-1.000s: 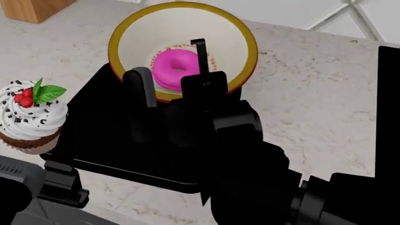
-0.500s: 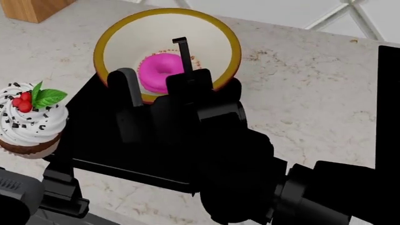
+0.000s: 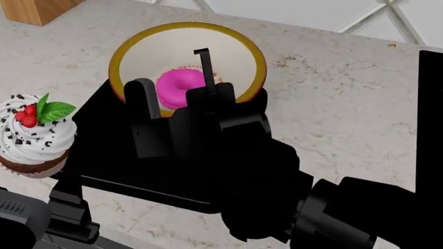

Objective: Pick up the bowl with donut and place it on the tray. Pick up the cupcake and place it on the tray.

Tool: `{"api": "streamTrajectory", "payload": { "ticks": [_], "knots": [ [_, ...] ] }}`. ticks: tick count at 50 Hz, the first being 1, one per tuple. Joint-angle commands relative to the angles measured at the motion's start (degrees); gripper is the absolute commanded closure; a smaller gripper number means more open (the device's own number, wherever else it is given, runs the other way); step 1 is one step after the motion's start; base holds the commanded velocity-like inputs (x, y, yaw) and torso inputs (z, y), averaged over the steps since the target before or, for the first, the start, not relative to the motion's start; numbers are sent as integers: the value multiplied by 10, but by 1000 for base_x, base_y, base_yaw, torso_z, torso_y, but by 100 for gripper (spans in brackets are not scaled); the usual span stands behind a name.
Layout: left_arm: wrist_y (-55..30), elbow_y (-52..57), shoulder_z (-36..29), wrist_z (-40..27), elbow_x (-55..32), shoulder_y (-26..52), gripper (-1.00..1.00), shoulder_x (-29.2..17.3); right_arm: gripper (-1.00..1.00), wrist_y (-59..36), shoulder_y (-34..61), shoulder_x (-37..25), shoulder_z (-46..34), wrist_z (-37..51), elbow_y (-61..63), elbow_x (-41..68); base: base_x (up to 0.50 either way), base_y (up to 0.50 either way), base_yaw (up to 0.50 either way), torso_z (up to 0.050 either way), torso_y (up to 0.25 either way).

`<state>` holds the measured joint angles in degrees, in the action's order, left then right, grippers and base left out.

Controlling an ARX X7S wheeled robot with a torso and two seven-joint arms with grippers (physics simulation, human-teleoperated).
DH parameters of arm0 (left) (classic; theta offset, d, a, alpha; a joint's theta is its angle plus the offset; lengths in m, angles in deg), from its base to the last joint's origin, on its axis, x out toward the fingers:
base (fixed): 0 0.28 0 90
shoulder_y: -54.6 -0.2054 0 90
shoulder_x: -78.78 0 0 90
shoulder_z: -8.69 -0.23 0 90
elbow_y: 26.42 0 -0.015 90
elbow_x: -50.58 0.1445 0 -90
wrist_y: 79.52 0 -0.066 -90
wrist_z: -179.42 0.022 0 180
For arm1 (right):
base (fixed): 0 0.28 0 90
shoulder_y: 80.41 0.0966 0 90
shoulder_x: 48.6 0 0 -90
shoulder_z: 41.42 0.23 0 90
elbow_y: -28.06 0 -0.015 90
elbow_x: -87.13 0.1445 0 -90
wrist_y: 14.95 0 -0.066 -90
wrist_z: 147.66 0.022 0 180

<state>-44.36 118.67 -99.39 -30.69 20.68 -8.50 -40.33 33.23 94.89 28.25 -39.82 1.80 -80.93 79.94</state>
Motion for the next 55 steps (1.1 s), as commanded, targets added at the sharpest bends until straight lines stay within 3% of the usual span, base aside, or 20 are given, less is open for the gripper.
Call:
{"api": "streamTrajectory", "payload": {
  "ticks": [1,35,36,55],
  "knots": [
    [14,-5,-1,-15,-17,-1,100,-5,100,21,-1,6,0,0,-15,-20,0,0,0,0,0],
    [23,-11,-13,-28,-27,4,100,-14,100,66,-14,16,-1,3,-55,-13,0,0,0,0,0],
    [24,-11,-13,-28,-27,4,100,-15,-100,68,-13,14,-4,0,-51,-13,0,0,0,0,0],
    [39,-18,-20,-33,-29,2,100,-21,-100,-32,23,-43,-12,-39,84,-34,0,0,0,0,0]
  ]
}}
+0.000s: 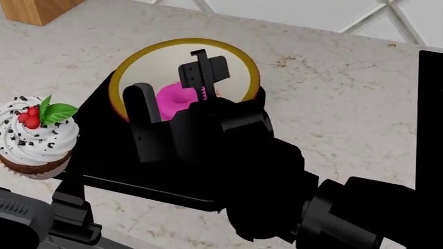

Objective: Pick up the bowl with donut and place it on the tray. Pick up the cupcake and place it on the tray.

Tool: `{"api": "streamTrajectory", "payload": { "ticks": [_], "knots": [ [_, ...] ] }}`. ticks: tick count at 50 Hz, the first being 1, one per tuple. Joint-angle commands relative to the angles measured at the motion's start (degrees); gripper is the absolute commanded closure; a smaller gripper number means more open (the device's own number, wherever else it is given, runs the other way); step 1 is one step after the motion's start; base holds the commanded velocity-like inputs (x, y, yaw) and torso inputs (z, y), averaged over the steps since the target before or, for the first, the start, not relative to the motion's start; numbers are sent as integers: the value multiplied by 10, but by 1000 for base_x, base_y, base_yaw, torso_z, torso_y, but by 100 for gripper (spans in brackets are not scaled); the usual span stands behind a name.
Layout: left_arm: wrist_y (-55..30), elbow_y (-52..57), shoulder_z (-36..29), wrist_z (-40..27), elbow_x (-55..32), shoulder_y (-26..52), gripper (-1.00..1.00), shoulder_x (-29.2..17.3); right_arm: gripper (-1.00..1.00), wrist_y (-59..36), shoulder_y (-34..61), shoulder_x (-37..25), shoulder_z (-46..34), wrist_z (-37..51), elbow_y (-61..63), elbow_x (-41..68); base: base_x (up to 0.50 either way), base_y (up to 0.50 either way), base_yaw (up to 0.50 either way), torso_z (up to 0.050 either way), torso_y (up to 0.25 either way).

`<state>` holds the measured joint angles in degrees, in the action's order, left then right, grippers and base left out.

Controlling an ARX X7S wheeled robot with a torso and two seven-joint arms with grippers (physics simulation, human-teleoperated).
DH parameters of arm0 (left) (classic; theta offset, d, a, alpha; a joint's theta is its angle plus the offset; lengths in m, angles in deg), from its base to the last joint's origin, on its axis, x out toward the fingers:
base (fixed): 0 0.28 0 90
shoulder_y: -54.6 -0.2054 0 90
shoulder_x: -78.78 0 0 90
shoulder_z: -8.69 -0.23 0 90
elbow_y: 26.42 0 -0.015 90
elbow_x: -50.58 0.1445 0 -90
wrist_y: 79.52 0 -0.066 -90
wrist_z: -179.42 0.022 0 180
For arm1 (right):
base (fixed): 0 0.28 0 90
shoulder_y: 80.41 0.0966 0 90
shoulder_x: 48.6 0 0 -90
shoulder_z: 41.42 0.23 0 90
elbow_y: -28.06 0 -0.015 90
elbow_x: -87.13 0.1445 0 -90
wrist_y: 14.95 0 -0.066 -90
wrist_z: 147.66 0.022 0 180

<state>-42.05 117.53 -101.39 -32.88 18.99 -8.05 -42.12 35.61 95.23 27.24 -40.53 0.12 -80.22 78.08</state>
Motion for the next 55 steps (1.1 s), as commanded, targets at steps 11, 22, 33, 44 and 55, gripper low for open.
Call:
{"api": "streamTrajectory", "payload": {
  "ticks": [11,22,33,44,55],
  "knots": [
    [9,-10,-14,-14,-13,12,100,4,-100,-132,32,-95,-19,-47,188,-34,0,0,0,0,0],
    [0,-30,-23,-11,-16,40,100,12,-100,-200,18,-157,-15,-40,293,-52,0,0,0,0,0],
    [54,-180,-55,59,-4,94,100,47,-100,-256,20,-188,4,-37,374,-63,0,0,0,0,0],
    [132,-287,-20,126,-30,79,100,55,-100,-309,32,-198,10,-48,432,-74,0,0,0,0,0],
    [172,-314,3,137,-31,51,100,48,-100,-313,44,-217,15,-53,448,-78,0,0,0,0,0]
  ]
}}
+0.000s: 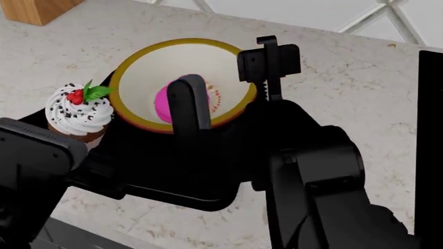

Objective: Pick up the bowl with donut and place it on the tray. Pick up the cupcake and place it on the tray.

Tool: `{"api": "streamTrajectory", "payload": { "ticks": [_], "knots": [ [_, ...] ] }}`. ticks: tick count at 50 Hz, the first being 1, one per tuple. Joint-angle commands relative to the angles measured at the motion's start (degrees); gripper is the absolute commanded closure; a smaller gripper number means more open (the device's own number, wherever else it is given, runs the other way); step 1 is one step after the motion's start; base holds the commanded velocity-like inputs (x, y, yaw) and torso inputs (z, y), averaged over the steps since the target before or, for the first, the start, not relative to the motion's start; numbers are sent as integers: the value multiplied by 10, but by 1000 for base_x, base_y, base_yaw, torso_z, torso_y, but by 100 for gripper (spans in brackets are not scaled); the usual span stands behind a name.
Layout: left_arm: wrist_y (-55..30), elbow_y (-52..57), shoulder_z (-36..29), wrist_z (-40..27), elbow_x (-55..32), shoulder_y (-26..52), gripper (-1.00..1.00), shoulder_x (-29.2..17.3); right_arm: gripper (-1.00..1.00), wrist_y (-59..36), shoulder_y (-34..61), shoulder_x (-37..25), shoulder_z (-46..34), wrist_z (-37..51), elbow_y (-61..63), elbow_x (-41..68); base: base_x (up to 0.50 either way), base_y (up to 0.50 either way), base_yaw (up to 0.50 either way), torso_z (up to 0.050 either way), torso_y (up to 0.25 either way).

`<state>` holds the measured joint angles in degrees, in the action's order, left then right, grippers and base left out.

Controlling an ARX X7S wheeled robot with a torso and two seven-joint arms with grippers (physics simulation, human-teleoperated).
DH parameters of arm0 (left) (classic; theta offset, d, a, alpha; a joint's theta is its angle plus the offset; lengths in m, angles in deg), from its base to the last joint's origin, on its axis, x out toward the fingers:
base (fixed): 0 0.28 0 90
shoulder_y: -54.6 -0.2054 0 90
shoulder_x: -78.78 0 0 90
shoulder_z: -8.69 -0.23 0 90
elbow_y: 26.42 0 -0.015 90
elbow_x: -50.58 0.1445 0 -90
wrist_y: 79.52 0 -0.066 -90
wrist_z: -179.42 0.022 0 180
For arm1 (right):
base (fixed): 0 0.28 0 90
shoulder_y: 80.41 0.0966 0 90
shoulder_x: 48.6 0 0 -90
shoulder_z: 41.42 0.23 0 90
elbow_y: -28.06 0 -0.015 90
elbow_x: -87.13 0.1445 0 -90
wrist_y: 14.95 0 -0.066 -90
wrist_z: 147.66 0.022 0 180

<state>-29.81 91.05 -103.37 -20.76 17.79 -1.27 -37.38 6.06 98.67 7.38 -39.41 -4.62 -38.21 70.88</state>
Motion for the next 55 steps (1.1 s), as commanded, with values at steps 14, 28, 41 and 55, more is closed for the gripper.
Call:
{"api": "streamTrajectory", "payload": {
  "ticks": [14,28,41,55],
  "knots": [
    [118,-109,60,77,-60,-42,100,12,-100,-17,9,-23,6,-4,27,-8,0,0,0,0,0],
    [155,-166,96,115,-100,-47,100,25,-100,-21,5,-21,7,-3,29,-10,0,0,0,1,0],
    [160,-218,93,132,-102,-25,100,38,-100,-17,2,-17,6,-1,23,-11,0,0,0,0,0],
    [161,-264,75,125,-76,14,100,55,-100,-9,-3,-17,9,2,16,-10,0,0,0,0,0]
  ]
}}
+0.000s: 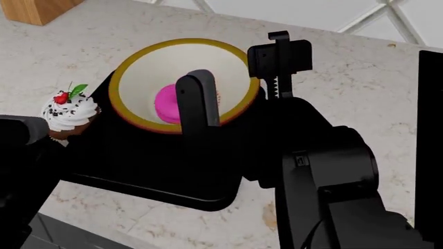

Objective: Pick up the bowl with donut and place it on the tray. Pick up the cupcake and place it on the tray.

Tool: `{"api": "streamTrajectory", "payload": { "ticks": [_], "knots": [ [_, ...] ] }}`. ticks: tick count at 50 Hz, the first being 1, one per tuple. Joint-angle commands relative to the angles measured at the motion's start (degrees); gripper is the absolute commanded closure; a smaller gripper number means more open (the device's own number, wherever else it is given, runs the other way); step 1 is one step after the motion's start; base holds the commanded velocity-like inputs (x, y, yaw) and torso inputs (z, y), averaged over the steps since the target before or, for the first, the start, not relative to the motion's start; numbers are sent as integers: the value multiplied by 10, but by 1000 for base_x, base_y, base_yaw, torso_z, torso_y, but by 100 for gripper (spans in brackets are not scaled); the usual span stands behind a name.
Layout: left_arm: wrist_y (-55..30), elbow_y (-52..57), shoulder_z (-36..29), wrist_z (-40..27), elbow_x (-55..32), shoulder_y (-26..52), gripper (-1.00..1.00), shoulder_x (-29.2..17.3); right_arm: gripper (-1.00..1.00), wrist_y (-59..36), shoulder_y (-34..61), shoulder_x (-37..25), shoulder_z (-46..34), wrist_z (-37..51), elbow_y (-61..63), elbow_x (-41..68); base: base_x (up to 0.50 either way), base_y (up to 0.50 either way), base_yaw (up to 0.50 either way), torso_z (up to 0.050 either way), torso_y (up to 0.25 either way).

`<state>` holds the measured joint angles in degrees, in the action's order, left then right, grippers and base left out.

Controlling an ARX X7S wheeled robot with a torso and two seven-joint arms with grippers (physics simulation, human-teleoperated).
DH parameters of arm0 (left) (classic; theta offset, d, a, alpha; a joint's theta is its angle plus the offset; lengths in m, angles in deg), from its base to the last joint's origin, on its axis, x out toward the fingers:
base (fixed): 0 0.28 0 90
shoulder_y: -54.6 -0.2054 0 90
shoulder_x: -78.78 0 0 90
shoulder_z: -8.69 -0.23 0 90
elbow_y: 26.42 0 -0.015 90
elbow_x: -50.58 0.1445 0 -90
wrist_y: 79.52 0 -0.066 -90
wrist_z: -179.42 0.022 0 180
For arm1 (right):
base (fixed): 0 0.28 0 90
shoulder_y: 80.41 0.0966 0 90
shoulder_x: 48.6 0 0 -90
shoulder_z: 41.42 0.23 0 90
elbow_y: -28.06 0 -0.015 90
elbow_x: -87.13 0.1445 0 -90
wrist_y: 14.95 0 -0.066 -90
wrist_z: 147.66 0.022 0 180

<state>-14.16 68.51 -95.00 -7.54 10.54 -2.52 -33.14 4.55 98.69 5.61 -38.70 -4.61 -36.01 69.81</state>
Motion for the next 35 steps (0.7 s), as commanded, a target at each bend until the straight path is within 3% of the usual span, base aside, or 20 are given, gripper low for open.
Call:
{"api": "streamTrajectory", "payload": {
  "ticks": [1,35],
  "knots": [
    [3,-40,-11,-7,-3,28,100,13,-100,7,-4,1,1,2,-7,1,0,0,0,0,0],
    [41,-134,-24,19,18,34,100,32,-100,9,-9,7,0,3,-15,-1,0,0,0,0,0]
  ]
}}
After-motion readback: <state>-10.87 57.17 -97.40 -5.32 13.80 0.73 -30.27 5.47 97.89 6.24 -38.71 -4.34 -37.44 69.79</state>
